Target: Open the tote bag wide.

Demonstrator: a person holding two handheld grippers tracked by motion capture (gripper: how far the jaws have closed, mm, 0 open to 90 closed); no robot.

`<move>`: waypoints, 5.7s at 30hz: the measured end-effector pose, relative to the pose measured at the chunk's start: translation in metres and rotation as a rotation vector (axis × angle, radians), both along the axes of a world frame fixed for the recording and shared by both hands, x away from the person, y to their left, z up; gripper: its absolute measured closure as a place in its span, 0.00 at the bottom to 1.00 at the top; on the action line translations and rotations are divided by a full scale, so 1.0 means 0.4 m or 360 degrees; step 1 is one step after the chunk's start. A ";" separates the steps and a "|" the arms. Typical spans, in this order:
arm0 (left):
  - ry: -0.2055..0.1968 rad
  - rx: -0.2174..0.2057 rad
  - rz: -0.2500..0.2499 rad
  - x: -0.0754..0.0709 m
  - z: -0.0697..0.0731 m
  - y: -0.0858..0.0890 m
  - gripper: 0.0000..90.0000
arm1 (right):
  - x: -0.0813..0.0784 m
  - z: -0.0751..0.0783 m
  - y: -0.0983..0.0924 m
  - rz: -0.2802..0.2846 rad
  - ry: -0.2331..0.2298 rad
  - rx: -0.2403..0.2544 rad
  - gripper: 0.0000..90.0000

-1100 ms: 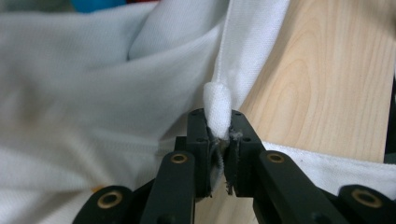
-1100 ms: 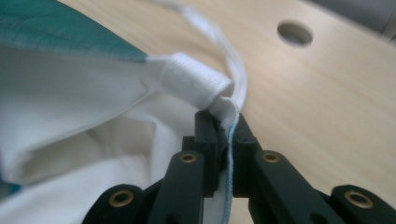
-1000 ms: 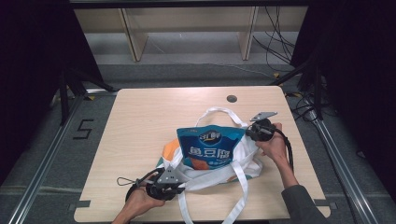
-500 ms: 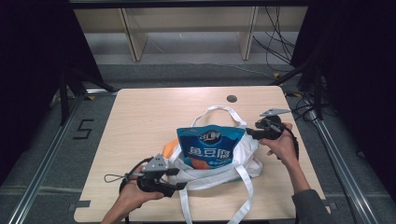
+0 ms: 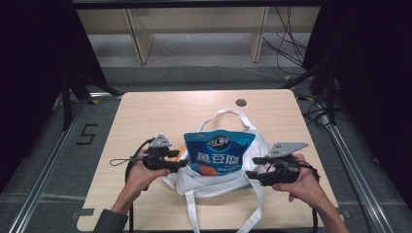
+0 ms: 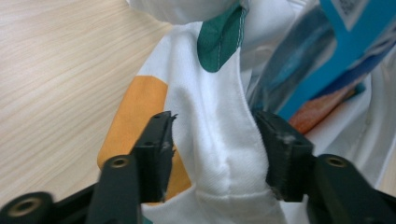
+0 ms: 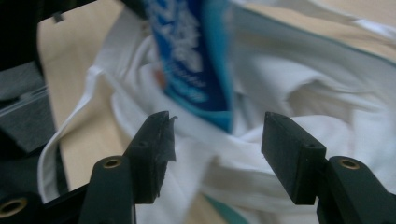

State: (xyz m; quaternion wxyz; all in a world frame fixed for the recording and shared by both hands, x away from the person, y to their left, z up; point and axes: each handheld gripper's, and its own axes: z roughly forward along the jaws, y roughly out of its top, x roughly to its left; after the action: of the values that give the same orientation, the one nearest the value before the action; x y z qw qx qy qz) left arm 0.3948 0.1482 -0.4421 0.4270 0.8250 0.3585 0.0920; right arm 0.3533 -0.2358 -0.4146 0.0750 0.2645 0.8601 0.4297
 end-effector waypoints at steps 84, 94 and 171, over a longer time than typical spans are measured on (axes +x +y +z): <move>-0.0191 0.0132 0.0192 0.006 -0.058 0.007 0.94 | 0.067 -0.141 0.055 -0.0169 -0.0132 -0.0472 1.00; -0.0106 -0.0095 0.0133 -0.088 -0.055 0.049 0.99 | 0.005 -0.096 -0.020 -0.0229 -0.0135 -0.0360 0.99; -0.0055 -0.0278 0.0213 -0.026 -0.079 0.037 0.39 | 0.109 -0.086 -0.092 -0.0573 -0.0101 -0.0004 0.52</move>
State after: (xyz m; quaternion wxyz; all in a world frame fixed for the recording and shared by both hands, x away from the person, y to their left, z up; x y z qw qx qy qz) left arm 0.3843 0.1631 -0.4735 0.4963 0.7573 0.4119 0.1028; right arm 0.3971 -0.2727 -0.4489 0.1781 0.4005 0.7965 0.4164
